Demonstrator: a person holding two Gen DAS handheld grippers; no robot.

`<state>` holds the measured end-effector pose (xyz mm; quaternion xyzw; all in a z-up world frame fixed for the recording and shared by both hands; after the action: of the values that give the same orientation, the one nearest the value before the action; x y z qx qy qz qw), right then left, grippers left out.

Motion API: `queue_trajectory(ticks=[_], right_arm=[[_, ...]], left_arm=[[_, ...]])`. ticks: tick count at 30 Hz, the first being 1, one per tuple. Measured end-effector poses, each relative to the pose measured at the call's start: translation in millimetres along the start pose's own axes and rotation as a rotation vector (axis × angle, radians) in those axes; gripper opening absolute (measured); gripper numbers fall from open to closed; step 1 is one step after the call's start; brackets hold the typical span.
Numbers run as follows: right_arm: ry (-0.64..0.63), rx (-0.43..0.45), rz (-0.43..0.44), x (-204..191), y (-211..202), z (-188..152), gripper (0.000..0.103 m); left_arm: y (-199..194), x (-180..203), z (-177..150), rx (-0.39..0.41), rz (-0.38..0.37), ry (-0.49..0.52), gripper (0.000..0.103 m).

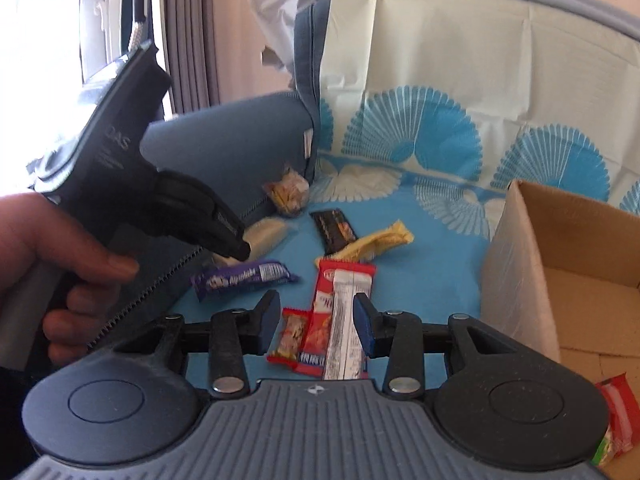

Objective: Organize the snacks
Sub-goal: 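Grasp the purple Alpenliebe candy with the left tool while the right tool approaches the silver stick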

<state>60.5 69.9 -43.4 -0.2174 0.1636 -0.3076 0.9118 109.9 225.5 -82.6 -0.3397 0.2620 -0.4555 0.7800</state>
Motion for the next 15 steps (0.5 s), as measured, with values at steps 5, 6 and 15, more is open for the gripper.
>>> queue_trajectory(ticks=[5,6,15], right_arm=[[0.123,-0.169,-0.057,23,41,-21,0.050],[0.140,-0.188,-0.068,26,46,-24,0.052],[0.176,-0.289,-0.100,41,76,-42,0.059]], left_arm=[[17,16,-4,0.016,0.084,0.148,0.052],[21,17,-4,0.015,0.097,0.158,0.054],[44,16,-11,-0.070,0.087,0.161,0.025]])
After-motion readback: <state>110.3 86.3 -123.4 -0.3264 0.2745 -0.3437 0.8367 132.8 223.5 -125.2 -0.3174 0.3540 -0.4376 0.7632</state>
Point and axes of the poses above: each gripper's, at about its wrist camera, not at the fingertips, and y roughly the way its jaws point, x to its right, z to its top, the point moved 5 cm from there along y, roughly the way its jaws point, and after that the axes turned 9 degrees about z, right-handed, at the moved point
